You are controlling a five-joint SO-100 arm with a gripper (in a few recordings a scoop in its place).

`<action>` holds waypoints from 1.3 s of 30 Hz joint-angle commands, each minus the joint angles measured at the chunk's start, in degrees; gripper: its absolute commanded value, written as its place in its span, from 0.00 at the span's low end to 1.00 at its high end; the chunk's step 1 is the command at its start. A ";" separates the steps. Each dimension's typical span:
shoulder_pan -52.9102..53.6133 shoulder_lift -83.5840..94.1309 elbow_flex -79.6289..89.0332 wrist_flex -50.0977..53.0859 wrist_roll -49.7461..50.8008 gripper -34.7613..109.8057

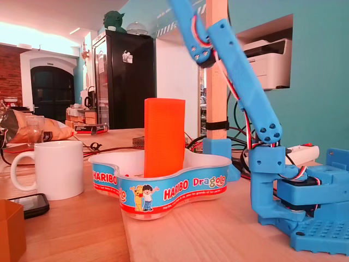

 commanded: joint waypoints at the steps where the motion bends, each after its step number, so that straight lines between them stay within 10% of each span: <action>1: 0.18 12.39 -4.22 9.58 0.97 0.21; 10: -13.80 35.16 -2.81 32.96 6.50 0.21; 24: -40.08 39.99 10.28 34.01 0.97 0.21; 35: -36.04 66.53 70.49 31.73 0.53 0.22; 39: -33.75 67.85 93.60 15.82 -0.35 0.22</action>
